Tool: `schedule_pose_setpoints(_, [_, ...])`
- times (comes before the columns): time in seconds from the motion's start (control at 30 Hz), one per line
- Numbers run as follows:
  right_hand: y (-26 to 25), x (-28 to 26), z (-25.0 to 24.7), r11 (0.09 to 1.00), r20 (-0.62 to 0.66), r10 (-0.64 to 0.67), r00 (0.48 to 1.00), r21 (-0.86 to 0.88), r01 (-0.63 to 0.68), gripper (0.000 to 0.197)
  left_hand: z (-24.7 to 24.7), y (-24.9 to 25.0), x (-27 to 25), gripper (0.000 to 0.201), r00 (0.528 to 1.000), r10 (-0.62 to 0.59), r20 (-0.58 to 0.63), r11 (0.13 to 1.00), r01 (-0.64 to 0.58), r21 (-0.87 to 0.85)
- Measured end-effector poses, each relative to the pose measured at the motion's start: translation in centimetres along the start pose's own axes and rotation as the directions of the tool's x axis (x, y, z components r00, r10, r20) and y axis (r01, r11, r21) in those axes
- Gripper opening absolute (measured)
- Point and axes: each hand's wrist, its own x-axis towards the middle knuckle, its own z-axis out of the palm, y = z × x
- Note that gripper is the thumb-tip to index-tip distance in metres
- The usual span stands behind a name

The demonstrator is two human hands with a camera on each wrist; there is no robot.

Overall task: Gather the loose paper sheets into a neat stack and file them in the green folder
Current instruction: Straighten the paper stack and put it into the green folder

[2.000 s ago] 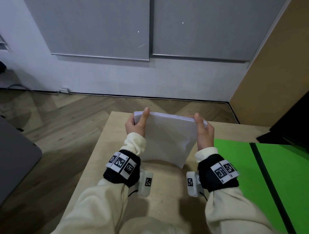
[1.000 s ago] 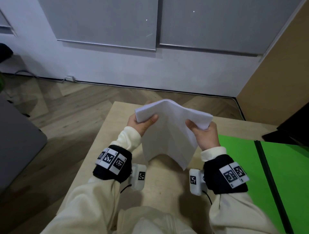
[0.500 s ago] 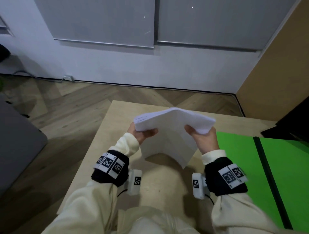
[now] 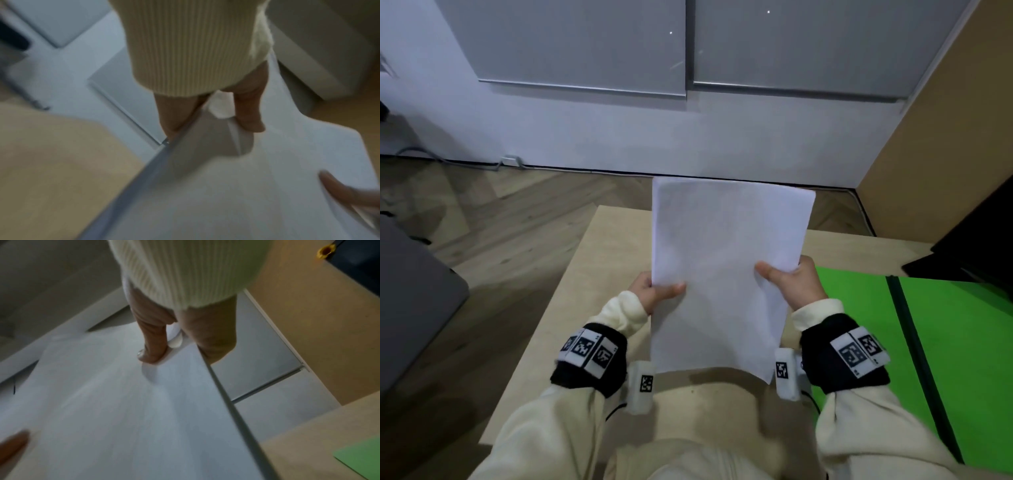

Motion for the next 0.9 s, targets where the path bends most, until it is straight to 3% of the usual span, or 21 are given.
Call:
schedule_pose_setpoints(0.07, [-0.4,0.1,-0.2,1.000,0.013,0.003,1.000,0.031,-0.003,0.014,-0.4,-1.1,-0.1,0.072,0.996,-0.040,0.076,0.999,0.041,-0.014])
schedule_pose_setpoints(0.17, [-0.1,-0.2,0.1,0.984,0.052,0.074,0.996,0.159,-0.081,0.017,-0.3,-1.1,-0.1,0.033,0.998,-0.061,0.030,0.998,0.061,0.021])
schedule_pose_setpoints(0.27, [2.3,-0.8,0.1,0.941,0.162,0.208,0.965,0.238,-0.242,0.073,0.0,-1.2,-0.3,0.022,0.994,-0.110,0.017,0.993,0.110,-0.042])
schedule_pose_setpoints(0.33, [4.3,-1.7,0.3,0.919,0.207,0.284,0.936,0.218,-0.328,0.087,0.2,-1.7,0.1,0.033,0.986,-0.166,0.011,0.986,0.166,-0.031])
schedule_pose_setpoints(0.4, [7.4,-2.1,0.3,0.904,0.121,0.369,0.921,0.186,-0.386,0.107,0.8,-2.7,1.4,0.049,0.970,-0.241,-0.037,0.964,0.244,0.103])
schedule_pose_setpoints(0.47, [10.6,-2.4,-0.1,0.887,0.046,0.450,0.892,0.090,-0.452,0.127,1.5,-3.8,2.8,0.043,0.945,-0.315,-0.092,0.881,0.327,0.342])
schedule_pose_setpoints(0.5, [11.0,-2.8,-0.1,0.871,0.014,0.491,0.871,0.019,-0.491,0.125,1.9,-4.5,3.2,0.030,0.930,-0.347,-0.118,0.819,0.362,0.445])
schedule_pose_setpoints(0.57, [11.2,-4.0,-0.7,0.835,-0.076,0.548,0.833,-0.017,-0.550,0.101,3.1,-5.5,3.6,0.014,0.904,-0.411,-0.117,0.730,0.403,0.552])
schedule_pose_setpoints(0.63, [11.7,-4.4,-2.1,0.813,-0.165,0.575,0.801,0.002,-0.583,0.082,4.7,-6.4,3.9,0.027,0.870,-0.485,-0.091,0.688,0.444,0.574])
schedule_pose_setpoints(0.77, [12.7,-4.7,-8.1,0.775,-0.330,0.587,0.739,-0.036,-0.631,0.071,8.4,-6.5,3.9,0.025,0.752,-0.656,-0.067,0.707,0.643,0.294])
schedule_pose_setpoints(0.9, [12.7,-4.5,-15.7,0.727,-0.464,0.569,0.679,-0.103,-0.679,0.060,13.0,-6.1,3.9,0.035,0.729,-0.684,-0.027,0.713,0.676,0.186])
